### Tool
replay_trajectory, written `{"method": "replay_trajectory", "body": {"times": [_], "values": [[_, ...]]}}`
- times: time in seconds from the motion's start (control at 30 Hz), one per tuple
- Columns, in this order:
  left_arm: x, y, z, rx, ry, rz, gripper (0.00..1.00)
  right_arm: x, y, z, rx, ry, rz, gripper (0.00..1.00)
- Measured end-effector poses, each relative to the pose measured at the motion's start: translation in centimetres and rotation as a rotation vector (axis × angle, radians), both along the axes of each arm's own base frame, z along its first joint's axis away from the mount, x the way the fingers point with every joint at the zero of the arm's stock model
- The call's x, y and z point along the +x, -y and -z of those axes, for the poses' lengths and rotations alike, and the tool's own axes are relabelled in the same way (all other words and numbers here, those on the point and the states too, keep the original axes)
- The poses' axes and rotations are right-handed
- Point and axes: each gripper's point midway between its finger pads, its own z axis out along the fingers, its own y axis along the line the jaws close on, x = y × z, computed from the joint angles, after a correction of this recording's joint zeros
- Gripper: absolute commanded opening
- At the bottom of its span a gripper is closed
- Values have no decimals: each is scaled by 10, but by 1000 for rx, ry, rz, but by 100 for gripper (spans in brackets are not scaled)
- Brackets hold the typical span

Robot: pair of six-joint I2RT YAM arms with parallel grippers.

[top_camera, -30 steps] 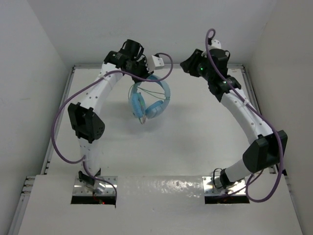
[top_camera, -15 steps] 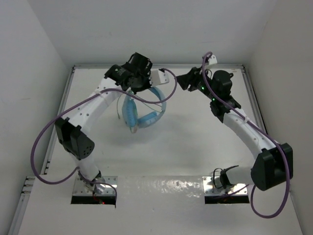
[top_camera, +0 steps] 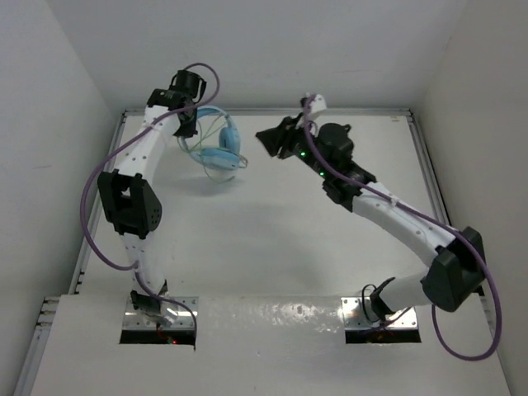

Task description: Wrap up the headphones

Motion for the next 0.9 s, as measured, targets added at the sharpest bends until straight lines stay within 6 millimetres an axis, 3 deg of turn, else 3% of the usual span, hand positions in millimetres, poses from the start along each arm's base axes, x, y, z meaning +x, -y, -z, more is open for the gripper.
{"method": "replay_trajectory", "body": {"times": [0.07, 0.17, 0.27, 0.37, 0.47, 0.7, 0.8, 0.9], "values": [[-3, -8, -8, -12, 30, -73, 0, -6, -31, 24, -32, -42, -70, 53], [-6, -2, -24, -47, 83, -119, 0, -15, -67, 74, -89, -121, -170, 57], [-6, 6, -44, -89, 143, -140, 0, -14, -81, 122, -170, -165, -236, 60], [-3, 12, -64, -114, 200, -149, 0, -15, -90, 149, -237, -145, -306, 62], [1, 14, -82, -143, 255, -165, 0, -16, -96, 153, -260, -67, -342, 62], [9, 18, -133, -223, 399, -193, 0, 1, -104, 129, -245, 143, -260, 67], [13, 21, -147, -258, 444, -197, 0, 15, -104, 140, -267, 175, -183, 69], [14, 23, -151, -278, 455, -196, 0, 31, -101, 165, -318, 175, -106, 72]]}}
